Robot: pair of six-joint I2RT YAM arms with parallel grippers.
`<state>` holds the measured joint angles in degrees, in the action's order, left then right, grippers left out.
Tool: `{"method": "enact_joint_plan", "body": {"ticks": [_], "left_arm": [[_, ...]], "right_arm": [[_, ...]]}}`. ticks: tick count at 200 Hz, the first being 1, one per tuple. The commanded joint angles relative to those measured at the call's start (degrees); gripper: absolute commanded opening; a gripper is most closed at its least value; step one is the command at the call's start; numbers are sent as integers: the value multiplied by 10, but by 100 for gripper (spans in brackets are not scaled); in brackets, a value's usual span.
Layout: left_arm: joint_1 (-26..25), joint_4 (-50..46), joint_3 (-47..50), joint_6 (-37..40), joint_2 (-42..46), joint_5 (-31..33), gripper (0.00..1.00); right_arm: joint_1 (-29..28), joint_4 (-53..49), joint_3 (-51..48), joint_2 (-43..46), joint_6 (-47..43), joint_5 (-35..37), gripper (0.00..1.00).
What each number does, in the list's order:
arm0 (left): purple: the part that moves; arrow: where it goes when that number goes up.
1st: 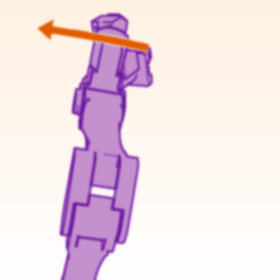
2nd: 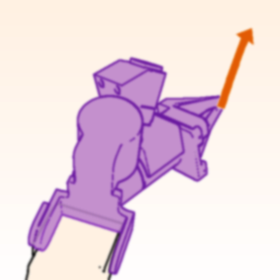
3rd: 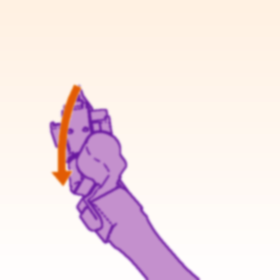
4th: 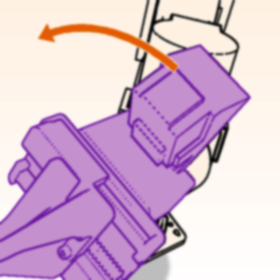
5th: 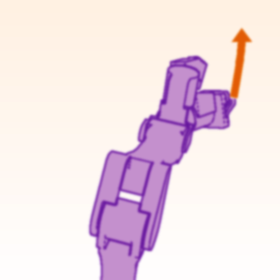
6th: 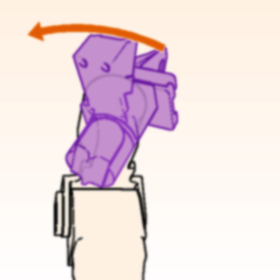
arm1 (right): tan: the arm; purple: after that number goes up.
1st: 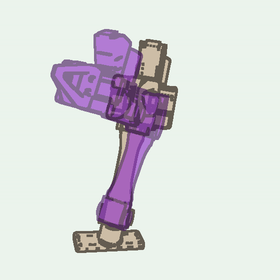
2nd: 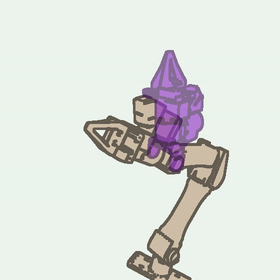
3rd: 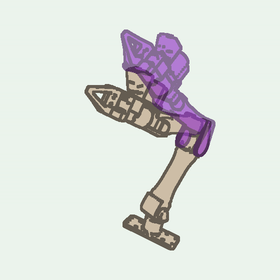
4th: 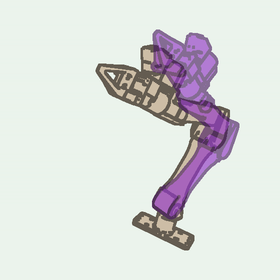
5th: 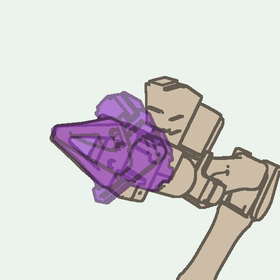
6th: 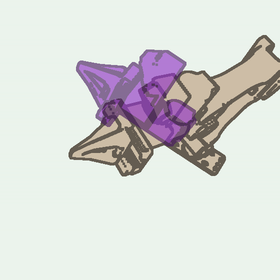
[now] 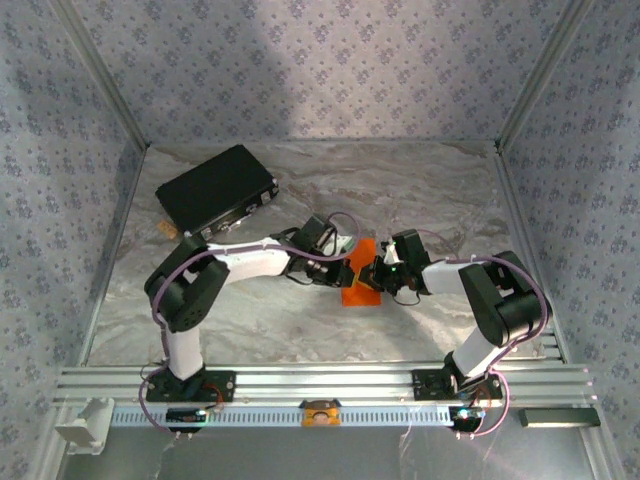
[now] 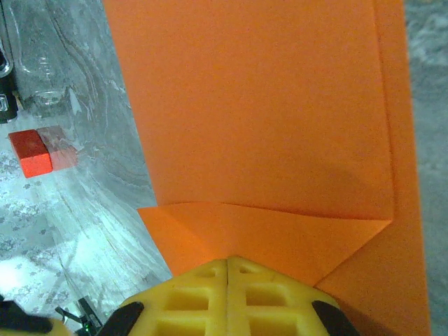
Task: Fold a paper plane with a square sheet of paper (pick it up from the middle)
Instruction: Fold the triangle a second time at the center of the table.
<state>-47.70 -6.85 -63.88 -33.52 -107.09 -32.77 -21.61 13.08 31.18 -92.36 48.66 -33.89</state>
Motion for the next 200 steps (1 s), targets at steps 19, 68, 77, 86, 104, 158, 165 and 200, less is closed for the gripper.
{"method": "enact_joint_plan", "body": {"ticks": [19, 68, 77, 86, 104, 158, 165, 200], "left_arm": [[-1, -5, -14, -4, -54, -26, 0], [-3, -43, 30, 15, -69, 11, 0], [-5, -46, 38, 18, -68, 16, 0], [-6, -45, 46, 19, -66, 19, 0], [-6, -41, 55, 18, -62, 23, 0], [-6, -42, 38, 13, -59, 32, 0], [-6, -41, 37, 12, -59, 34, 0], [-5, -42, 42, 12, -58, 36, 0]], "right_arm": [[5, -44, -5, 3, 0, 22, 0], [11, -60, 4, 30, -5, 11, 0], [11, -88, 12, 49, -17, 25, 0], [10, -109, 18, 66, -30, 39, 0], [10, -115, 22, 77, -44, 32, 0], [-30, -60, 34, 6, -31, 9, 0], [-31, -69, 35, -4, -34, 18, 0], [-1, -57, 22, -17, -30, 28, 0]]}}
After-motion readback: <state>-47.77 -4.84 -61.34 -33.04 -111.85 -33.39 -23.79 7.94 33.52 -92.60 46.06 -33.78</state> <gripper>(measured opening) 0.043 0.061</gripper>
